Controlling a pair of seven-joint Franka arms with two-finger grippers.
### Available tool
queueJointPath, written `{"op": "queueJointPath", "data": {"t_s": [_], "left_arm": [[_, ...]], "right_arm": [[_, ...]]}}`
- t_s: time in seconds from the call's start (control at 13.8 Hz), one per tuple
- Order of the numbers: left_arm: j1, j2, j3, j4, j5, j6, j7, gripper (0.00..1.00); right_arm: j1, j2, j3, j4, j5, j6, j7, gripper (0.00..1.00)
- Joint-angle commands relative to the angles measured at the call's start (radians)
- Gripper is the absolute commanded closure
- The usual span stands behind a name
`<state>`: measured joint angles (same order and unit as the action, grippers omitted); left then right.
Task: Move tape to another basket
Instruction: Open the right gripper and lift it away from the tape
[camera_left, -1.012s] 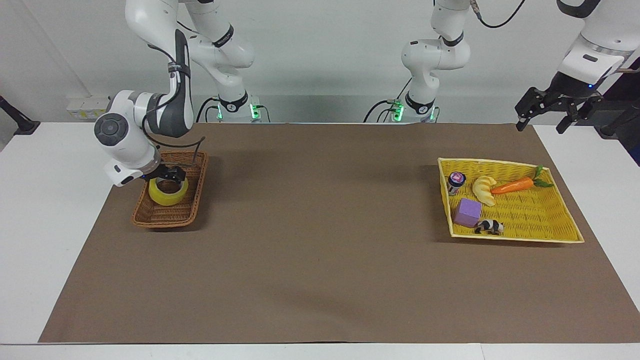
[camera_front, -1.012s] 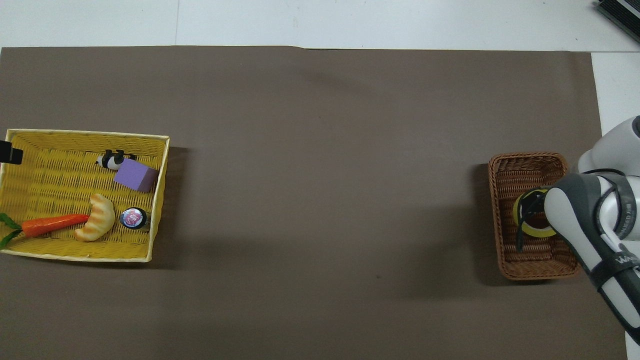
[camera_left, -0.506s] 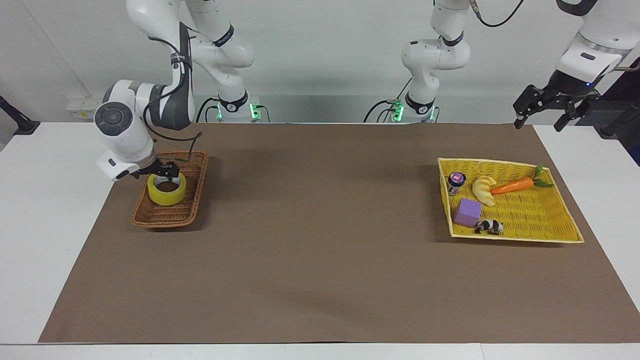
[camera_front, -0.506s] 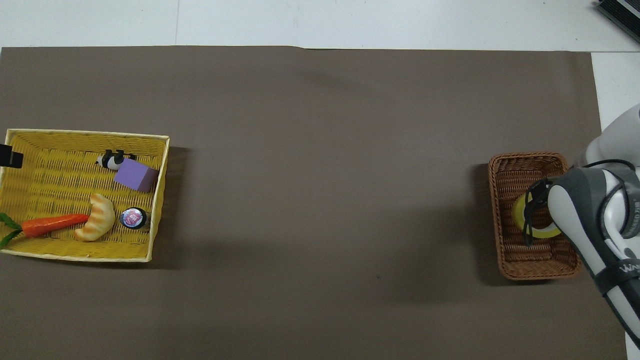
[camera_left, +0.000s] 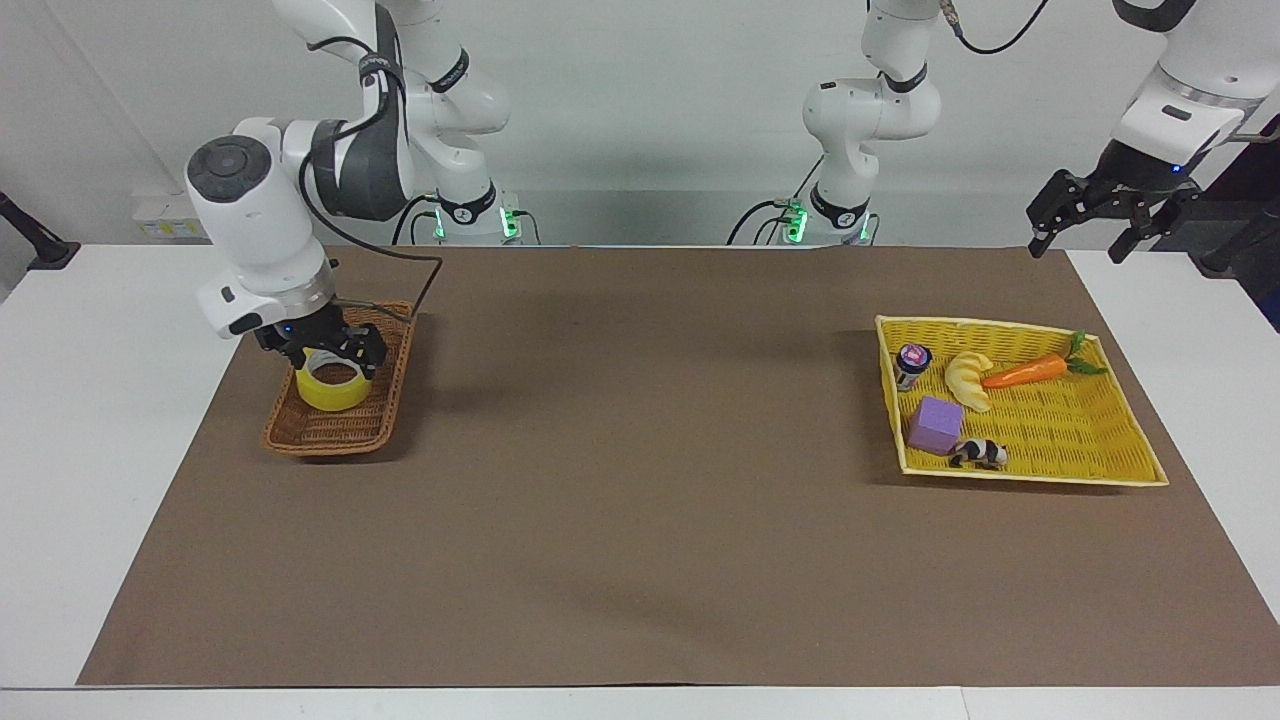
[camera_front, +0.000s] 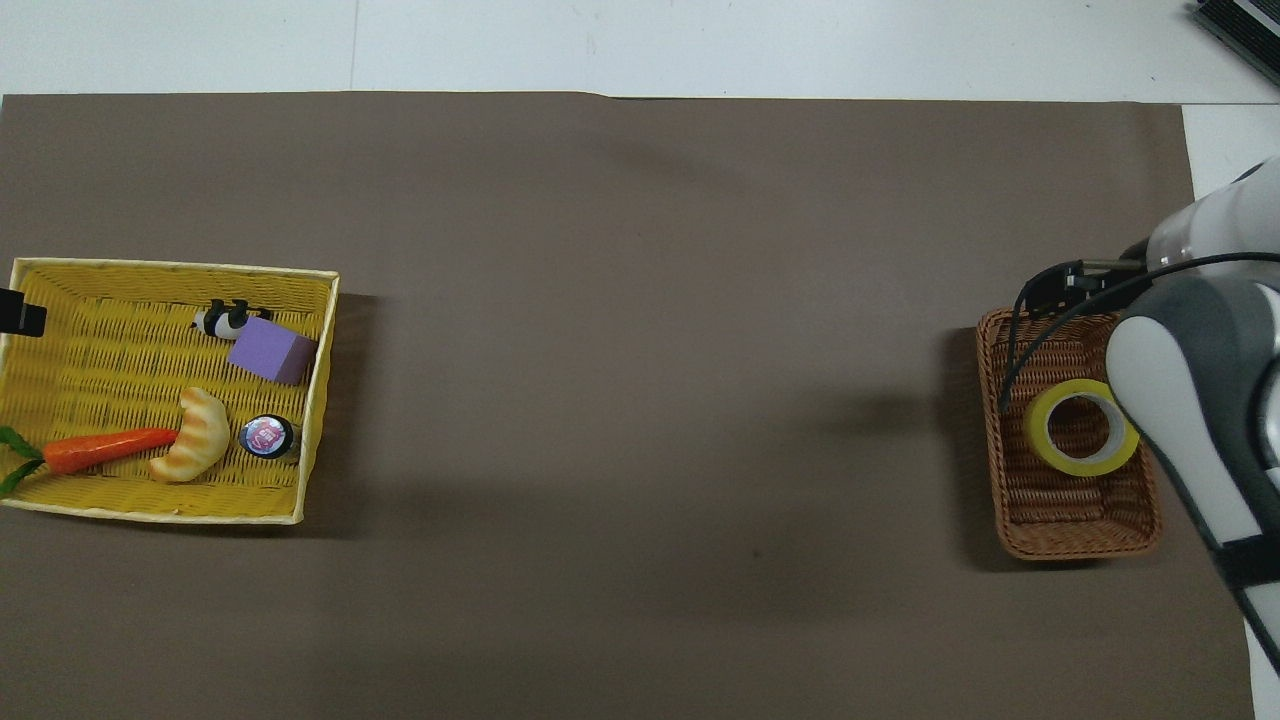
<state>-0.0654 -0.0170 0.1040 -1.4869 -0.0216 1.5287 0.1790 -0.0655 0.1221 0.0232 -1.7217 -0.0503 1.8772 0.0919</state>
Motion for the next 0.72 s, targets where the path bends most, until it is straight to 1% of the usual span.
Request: {"op": "queueJointPath", "data": {"t_s": [0.0,0.14,0.22,0.29,0.43,0.51,0.65], "left_arm": [[-0.007,-0.017,0.008,-0.009,0.0,-0.016,0.005,0.0],[-0.007,-0.017,0.008,-0.009,0.0,-0.016,0.005,0.0],[-0.007,-0.017,0.008,-0.009,0.0,-0.016,0.005,0.0],[-0.007,-0.017,0.008,-0.009,0.0,-0.016,0.005,0.0],[-0.007,-0.017,0.006,-0.009,0.0,-0.016,0.005,0.0],[-0.007,-0.017,0.006,-0.009,0.0,-0.016,0.005,0.0],[-0.007,-0.017,0.008,-0.009,0.0,-0.016,0.005,0.0]], "right_arm": [[-0.008,-0.01,0.006,0.102,0.058,-0.065,-0.084,0.0],[-0.007,-0.021,0.008,0.154,0.049,-0.127,-0.128,0.0],[-0.005,-0.019,0.008,0.199,0.047,-0.174,-0.15,0.0],[-0.005,-0.021,0.011,0.223,0.044,-0.219,-0.155,0.0],[-0.005,-0.048,0.012,0.229,0.038,-0.3,-0.205,0.0],[-0.005,-0.073,0.014,0.22,0.038,-0.311,-0.218,0.0],[-0.005,-0.091,0.026,0.197,0.038,-0.299,-0.213,0.0]]}}
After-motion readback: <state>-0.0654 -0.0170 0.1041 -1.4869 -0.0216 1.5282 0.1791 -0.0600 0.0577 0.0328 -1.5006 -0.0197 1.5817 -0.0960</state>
